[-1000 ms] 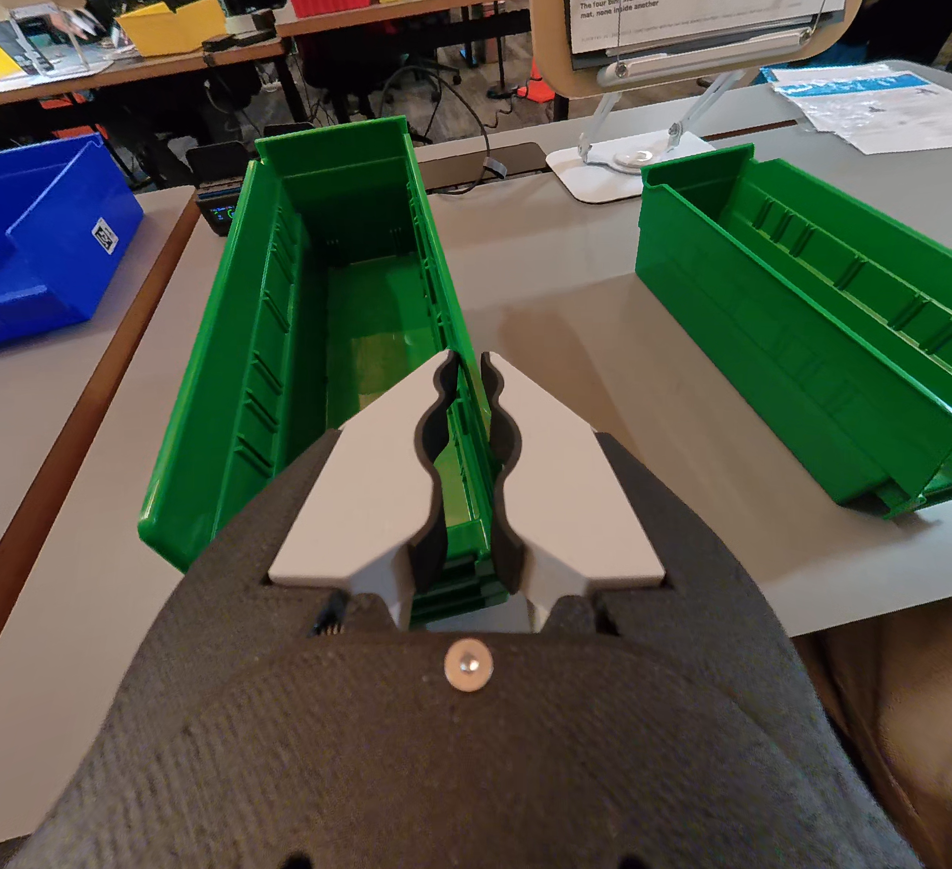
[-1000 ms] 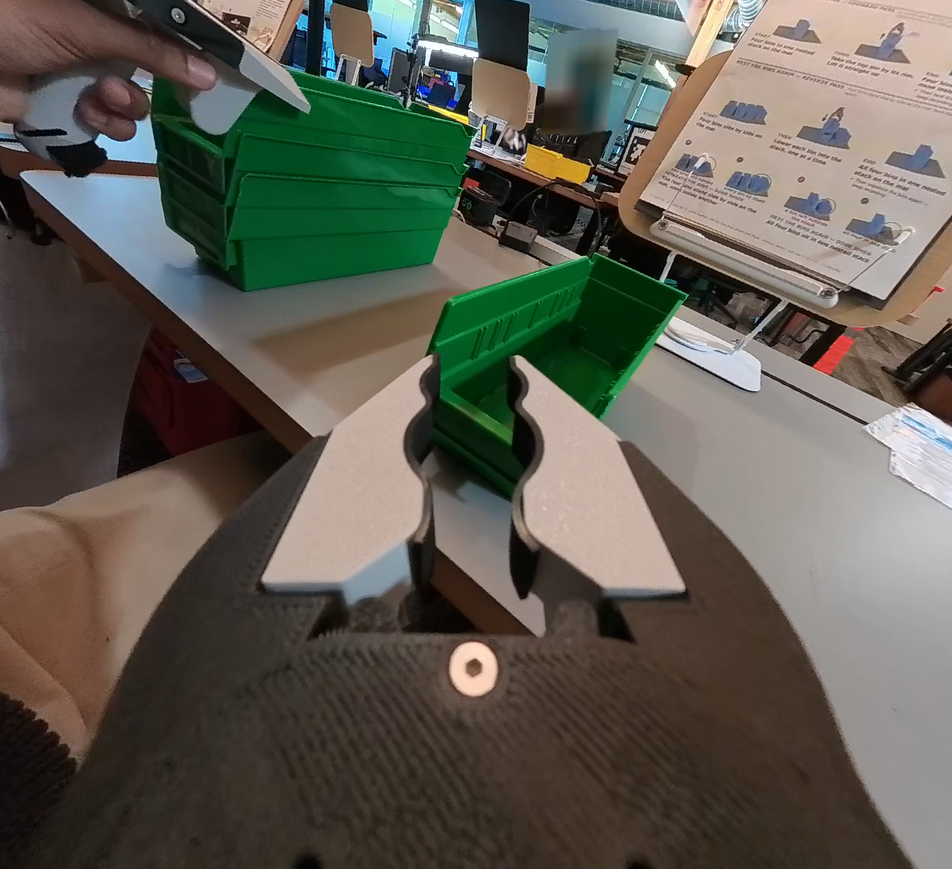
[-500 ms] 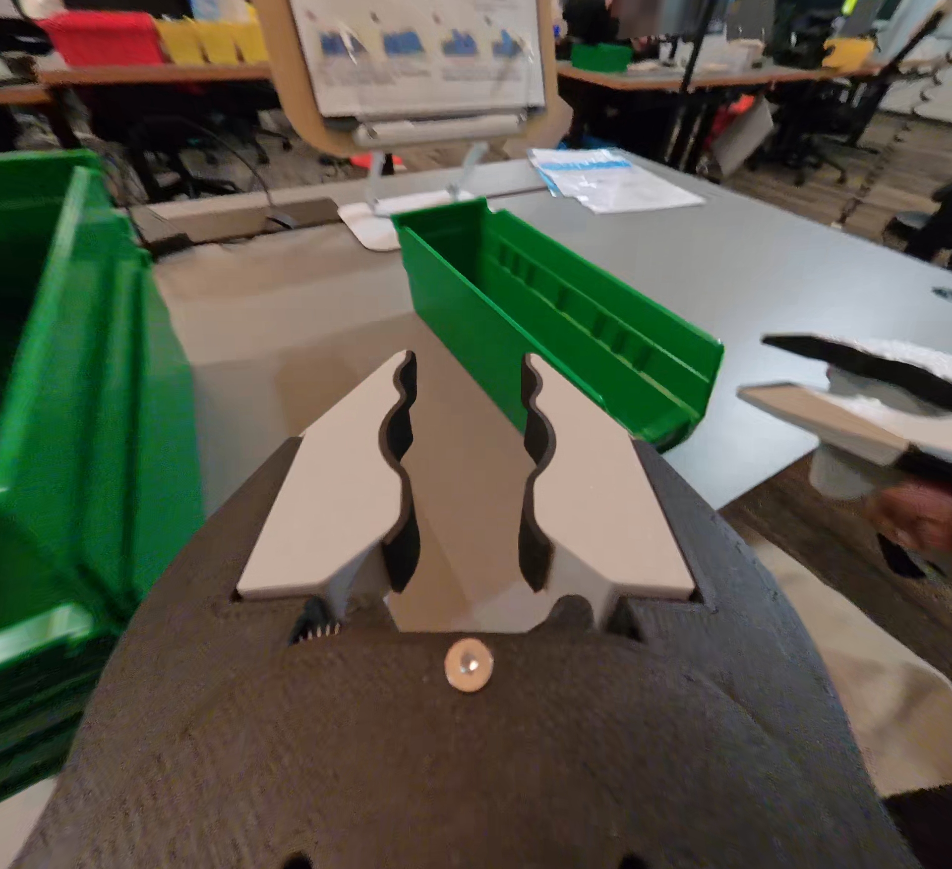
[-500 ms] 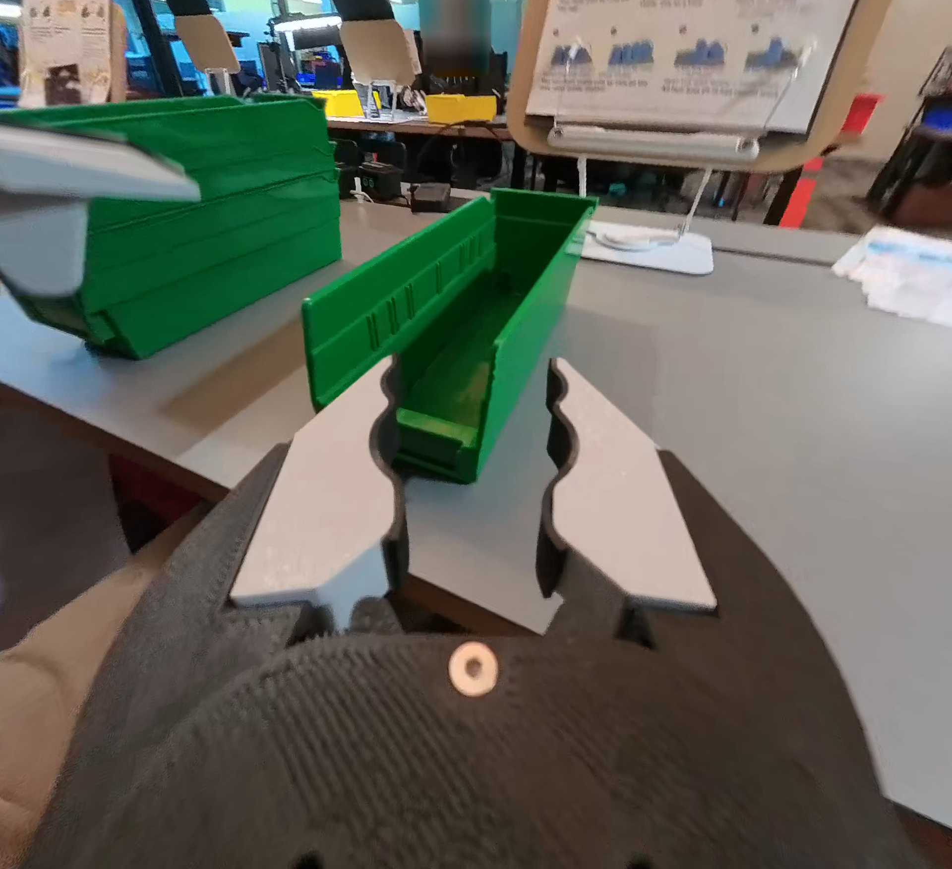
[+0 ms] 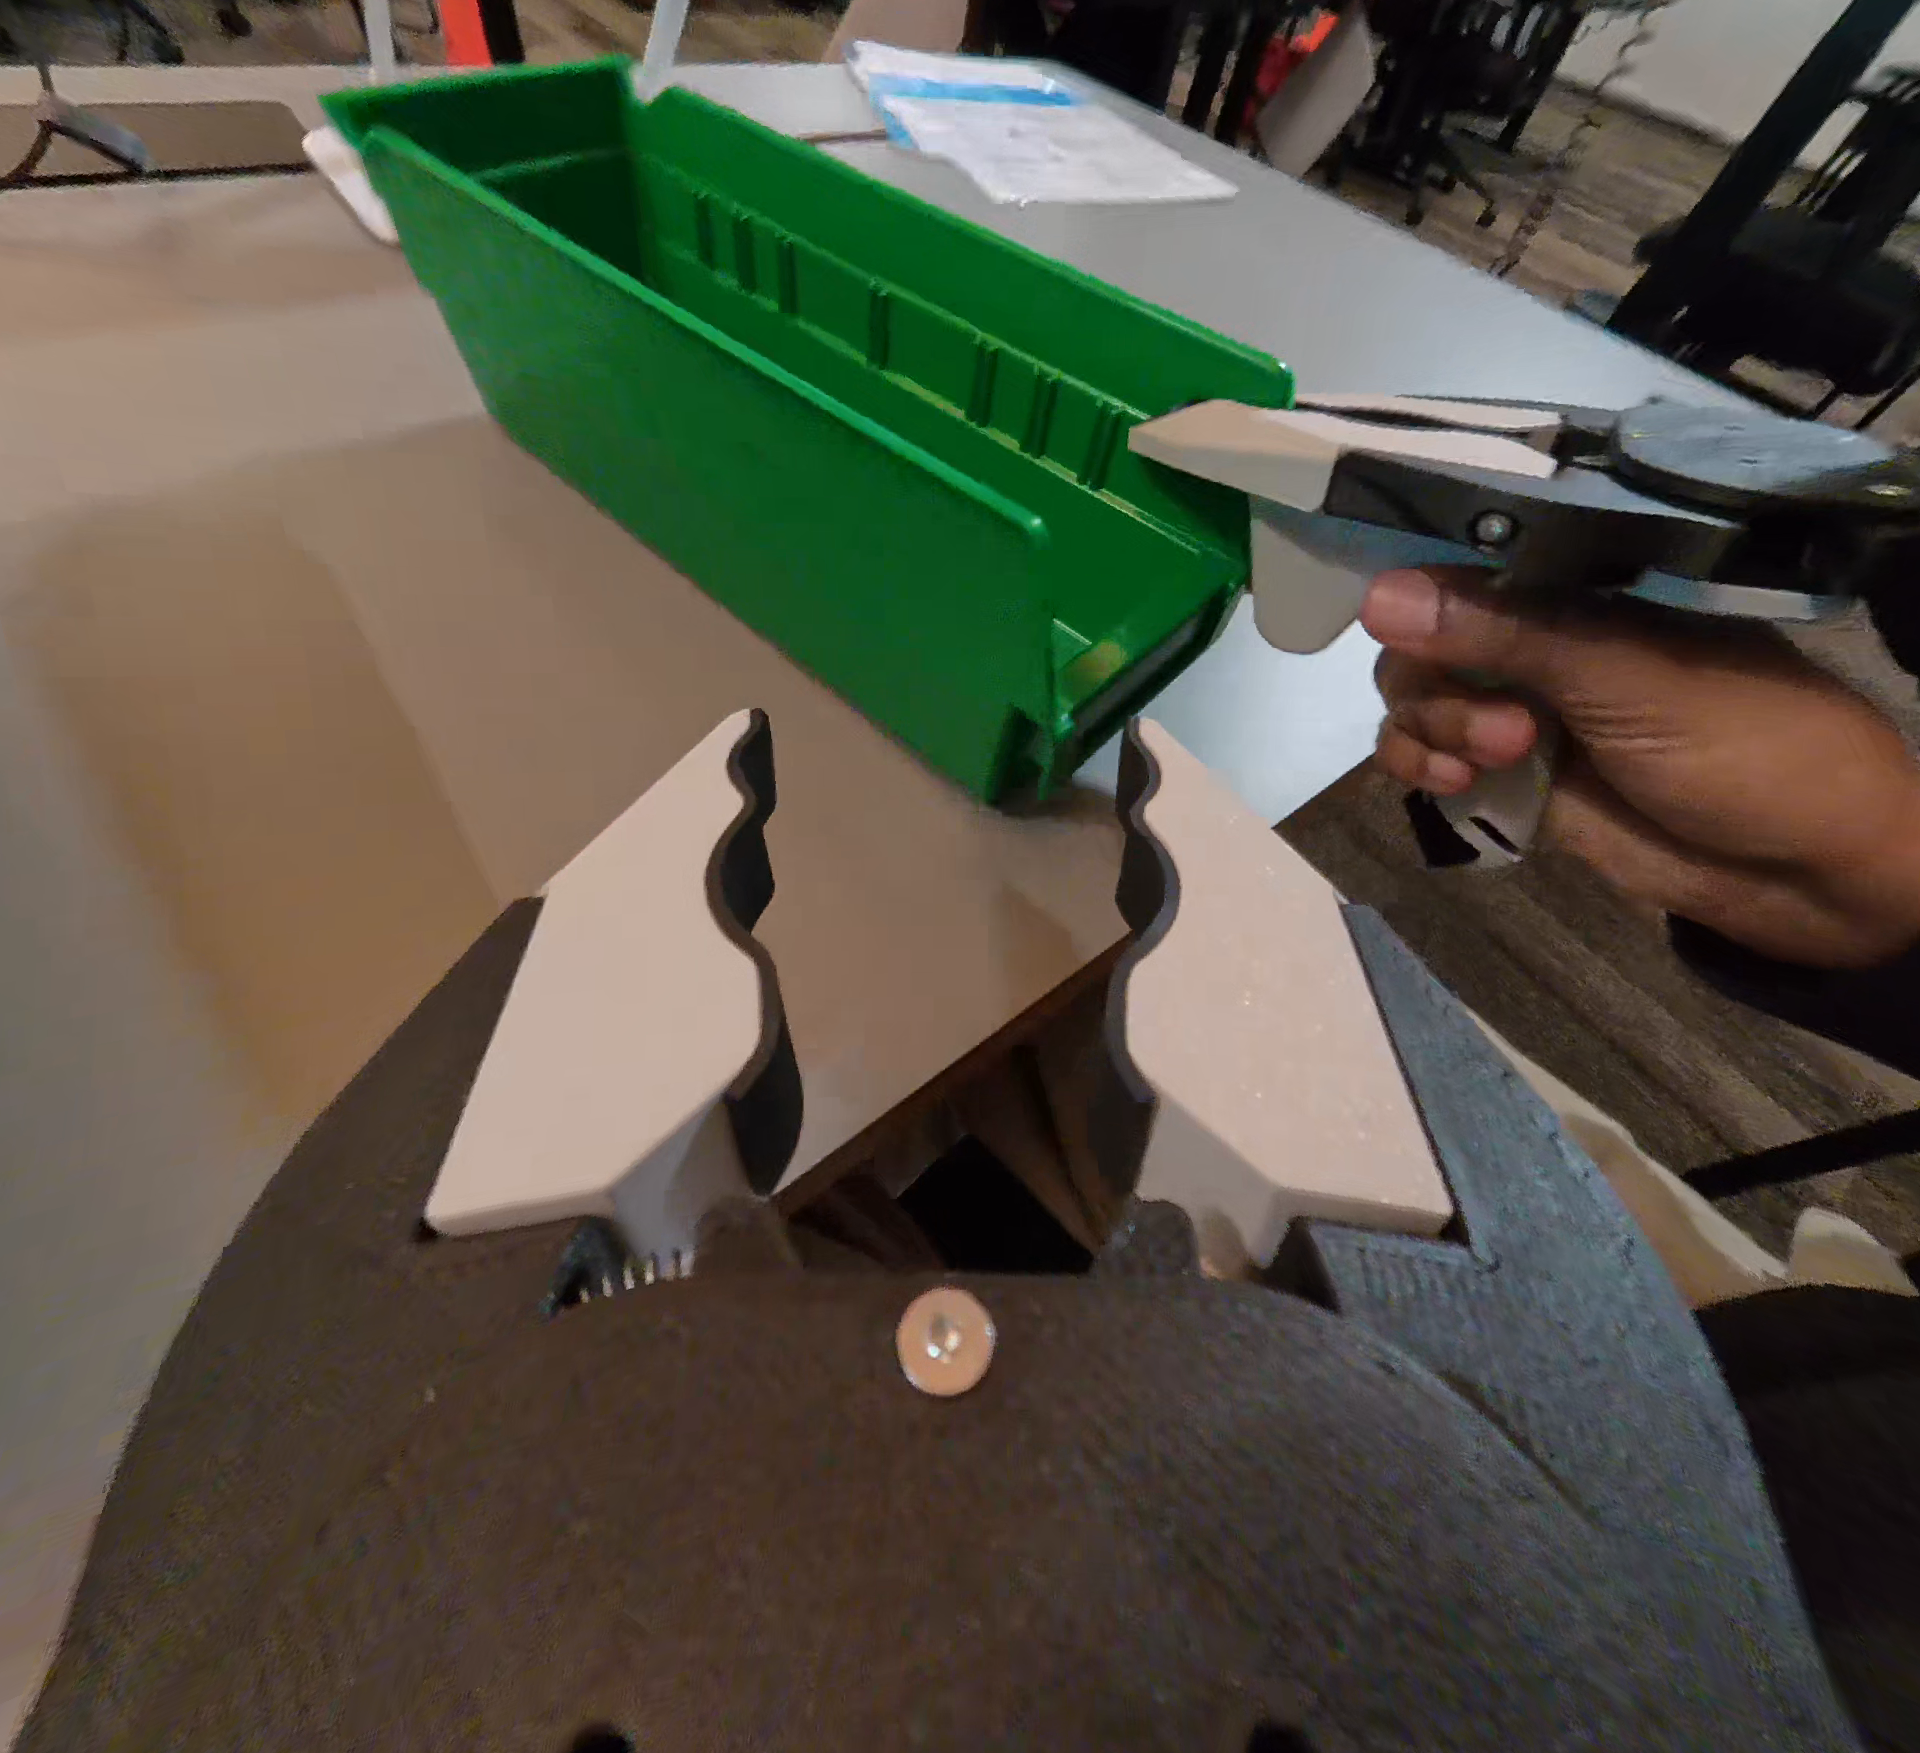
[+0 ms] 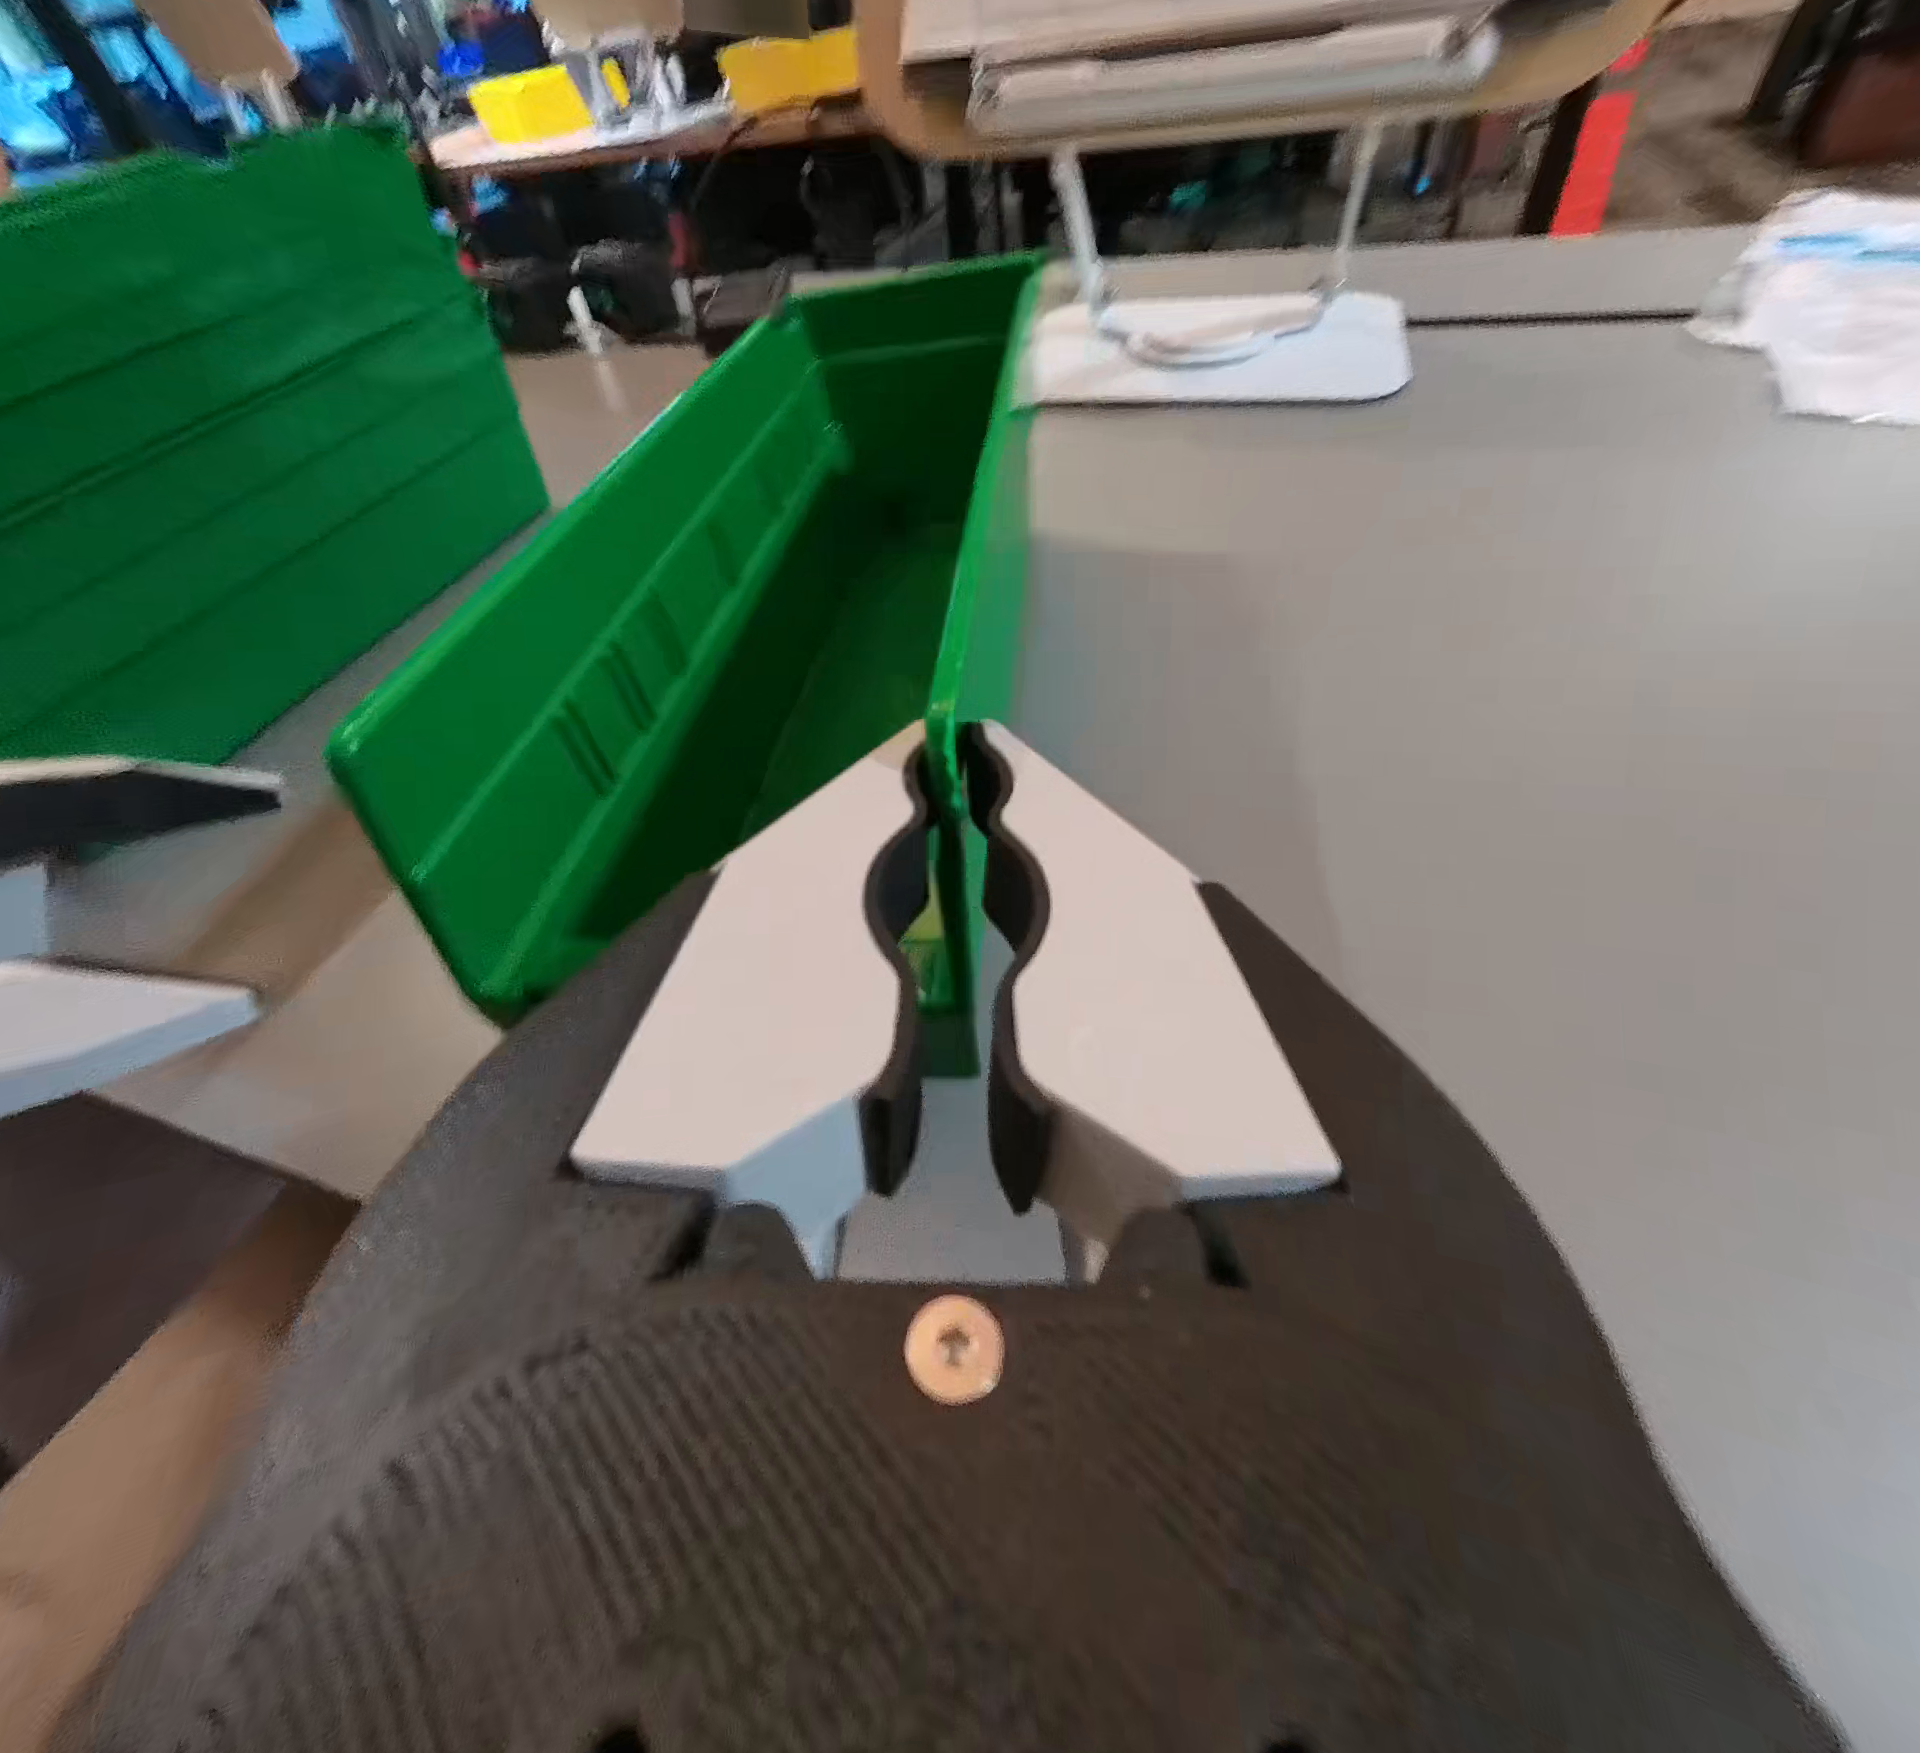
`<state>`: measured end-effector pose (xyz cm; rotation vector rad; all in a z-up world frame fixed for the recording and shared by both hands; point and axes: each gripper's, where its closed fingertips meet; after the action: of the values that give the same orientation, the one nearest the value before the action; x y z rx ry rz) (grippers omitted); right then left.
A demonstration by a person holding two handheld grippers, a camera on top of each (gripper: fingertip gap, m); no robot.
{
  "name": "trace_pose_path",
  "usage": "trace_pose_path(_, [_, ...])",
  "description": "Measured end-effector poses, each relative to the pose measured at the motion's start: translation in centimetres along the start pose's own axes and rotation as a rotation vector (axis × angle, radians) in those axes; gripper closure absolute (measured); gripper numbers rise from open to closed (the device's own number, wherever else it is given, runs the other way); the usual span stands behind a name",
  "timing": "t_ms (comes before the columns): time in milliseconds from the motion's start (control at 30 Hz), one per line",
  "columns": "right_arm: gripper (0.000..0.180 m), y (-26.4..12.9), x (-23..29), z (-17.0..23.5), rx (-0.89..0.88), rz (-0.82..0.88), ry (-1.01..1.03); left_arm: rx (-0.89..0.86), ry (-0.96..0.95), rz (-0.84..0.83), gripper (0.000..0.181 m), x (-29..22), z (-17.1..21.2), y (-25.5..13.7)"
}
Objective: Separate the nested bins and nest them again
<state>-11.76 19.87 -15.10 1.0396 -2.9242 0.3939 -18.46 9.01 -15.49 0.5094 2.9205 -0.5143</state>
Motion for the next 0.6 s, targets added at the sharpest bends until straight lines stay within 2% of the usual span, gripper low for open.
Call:
trace_pose_path(33, [0.179,-0.3,-0.7,-0.8,-0.033,0.013,0.018,-0.032,0.001,0.021,0.119,-0.7,-0.4,-0.1])
trace_pose_path(200, [0.179,-2.0,-0.6,-2.1,-0.091,-0.029,0.118,-0.05,0.012,0.106,0.118,-3.9,-0.1,0.4])
trace_pose_path(367, [0.179,-4.2,1.6,-3.1,-0.206,-0.014,0.016,-0.081,-0.022,0.124,0.115,-5.0,-0.3,0.7])
trace_pose_path(467, [0.179,-6.0,3.7,-4.5,-0.326,-0.02,-0.108,-0.146,-0.13,0.118,0.116,-4.2,-1.1,0.3])
trace_pose_path(600, [0.179,-8.2,7.2,-5.5,-0.496,-0.023,-0.372,-0.217,-0.28,0.158,0.123,-3.0,-1.6,-0.3])
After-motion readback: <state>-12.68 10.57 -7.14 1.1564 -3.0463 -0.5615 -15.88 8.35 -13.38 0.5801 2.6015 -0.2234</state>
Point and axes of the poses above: each gripper's, where its closed fingertips meet, y out along the fingers, z out of its underside, x = y × z across the jaws, and after that the axes turned 7 degrees about z, right-handed
